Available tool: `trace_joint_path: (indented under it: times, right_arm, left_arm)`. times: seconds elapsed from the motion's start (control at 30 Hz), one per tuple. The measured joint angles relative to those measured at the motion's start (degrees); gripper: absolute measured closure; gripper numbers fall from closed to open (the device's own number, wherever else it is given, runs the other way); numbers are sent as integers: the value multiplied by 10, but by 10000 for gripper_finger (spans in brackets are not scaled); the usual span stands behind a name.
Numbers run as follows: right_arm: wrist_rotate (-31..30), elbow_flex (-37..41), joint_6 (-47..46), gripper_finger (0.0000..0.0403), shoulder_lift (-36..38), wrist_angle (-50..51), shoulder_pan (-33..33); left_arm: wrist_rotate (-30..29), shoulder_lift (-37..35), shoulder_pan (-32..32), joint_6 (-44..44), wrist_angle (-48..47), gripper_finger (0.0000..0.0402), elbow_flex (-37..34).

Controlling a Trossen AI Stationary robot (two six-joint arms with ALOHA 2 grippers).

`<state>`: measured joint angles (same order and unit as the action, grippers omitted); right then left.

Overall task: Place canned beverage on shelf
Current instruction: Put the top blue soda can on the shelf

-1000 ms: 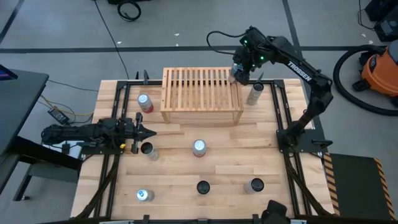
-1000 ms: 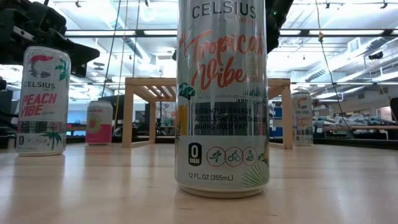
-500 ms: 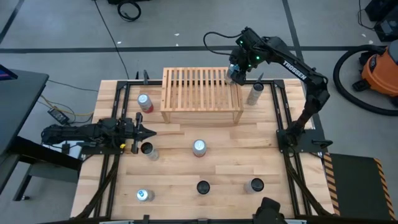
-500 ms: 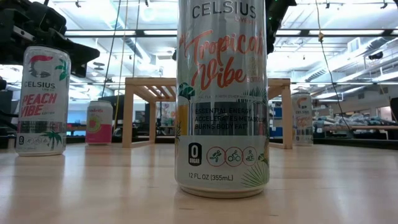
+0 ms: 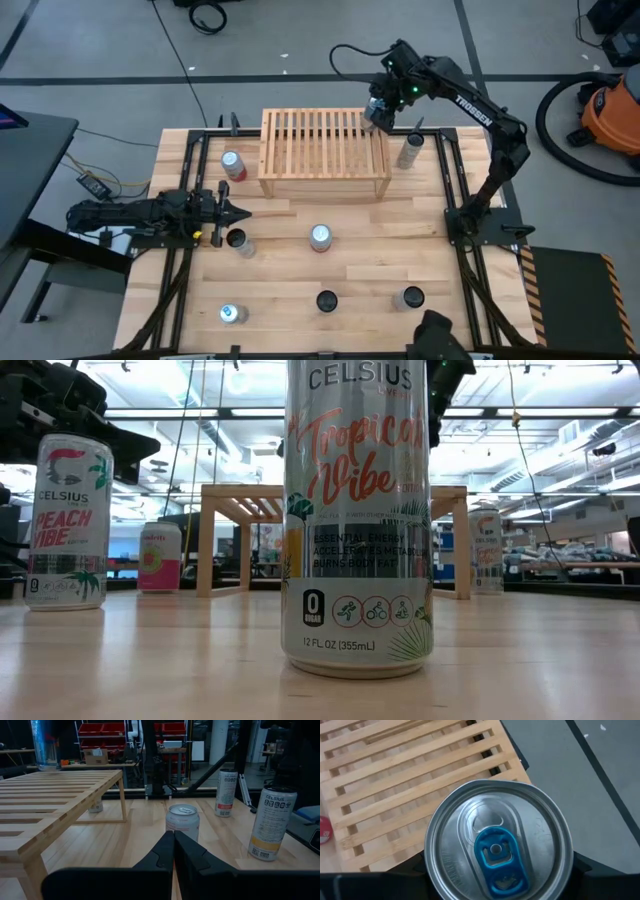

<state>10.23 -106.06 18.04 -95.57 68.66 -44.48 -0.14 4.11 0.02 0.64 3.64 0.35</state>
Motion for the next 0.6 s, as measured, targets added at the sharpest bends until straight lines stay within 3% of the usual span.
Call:
trace_joint_path:
  times: [0.6]
  right_arm:
    - [31, 0, -5, 150, 0, 17, -3]
  left_arm:
    - [0, 0, 0, 0, 0, 384, 0]
